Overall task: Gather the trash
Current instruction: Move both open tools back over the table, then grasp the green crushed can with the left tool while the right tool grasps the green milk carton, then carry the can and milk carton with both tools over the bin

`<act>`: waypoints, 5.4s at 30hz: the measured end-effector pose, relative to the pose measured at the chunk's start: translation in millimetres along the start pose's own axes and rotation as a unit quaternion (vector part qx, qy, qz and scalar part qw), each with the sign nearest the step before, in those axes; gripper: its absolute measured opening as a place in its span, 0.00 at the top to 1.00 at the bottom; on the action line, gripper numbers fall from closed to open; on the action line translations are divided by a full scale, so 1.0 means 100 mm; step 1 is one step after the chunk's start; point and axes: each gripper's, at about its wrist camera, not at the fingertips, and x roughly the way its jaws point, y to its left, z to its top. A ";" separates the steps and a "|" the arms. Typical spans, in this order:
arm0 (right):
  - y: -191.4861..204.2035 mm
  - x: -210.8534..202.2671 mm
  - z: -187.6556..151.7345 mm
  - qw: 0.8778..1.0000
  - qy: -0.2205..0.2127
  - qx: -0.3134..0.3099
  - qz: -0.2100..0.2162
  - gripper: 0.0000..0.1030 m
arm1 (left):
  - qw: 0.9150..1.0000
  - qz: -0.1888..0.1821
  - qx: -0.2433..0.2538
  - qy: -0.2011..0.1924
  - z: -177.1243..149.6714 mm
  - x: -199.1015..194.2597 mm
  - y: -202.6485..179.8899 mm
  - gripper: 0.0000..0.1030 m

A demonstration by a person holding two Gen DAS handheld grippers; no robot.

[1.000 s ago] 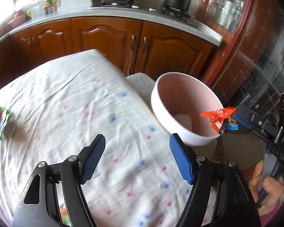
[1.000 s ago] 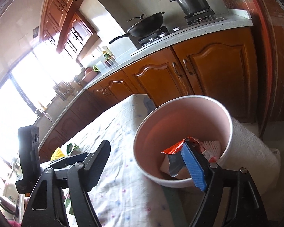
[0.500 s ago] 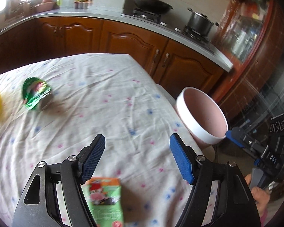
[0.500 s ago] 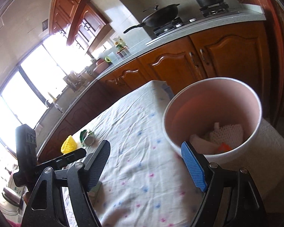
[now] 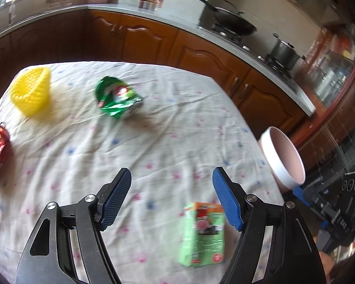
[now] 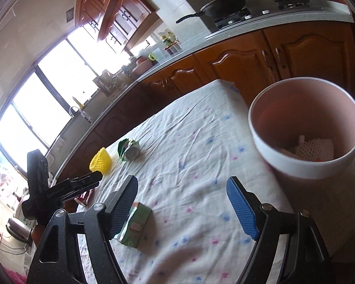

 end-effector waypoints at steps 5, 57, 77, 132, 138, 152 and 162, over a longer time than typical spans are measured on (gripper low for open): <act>0.21 0.14 -0.15 1.000 0.025 -0.012 0.013 0.23 | 1.000 0.010 -0.016 0.002 -0.03 -0.01 0.21 0.30; 0.68 0.81 -0.38 0.992 0.110 -0.054 0.016 0.96 | 0.978 -0.077 -0.187 0.045 0.90 1.24 1.16 0.67; 0.53 0.70 -0.34 0.995 0.094 -0.040 0.018 0.96 | 0.995 -0.092 -0.038 0.018 0.57 0.48 0.43 0.88; -0.39 -0.47 0.21 0.993 -0.016 -0.028 -0.117 0.55 | 0.979 -0.116 0.162 0.046 0.01 0.44 -1.56 0.88; -0.56 -0.62 0.31 0.990 -0.036 -0.017 -0.134 0.55 | 0.974 -0.124 0.185 0.043 0.07 0.50 -1.85 0.88; -0.88 -0.72 0.58 0.986 -0.056 -0.004 -0.154 0.55 | 0.964 -0.144 0.216 0.051 0.21 0.75 -2.44 0.88; -1.12 -0.58 0.72 0.985 -0.037 0.007 -0.168 0.55 | 0.958 -0.139 0.237 0.083 0.28 1.11 -2.78 0.88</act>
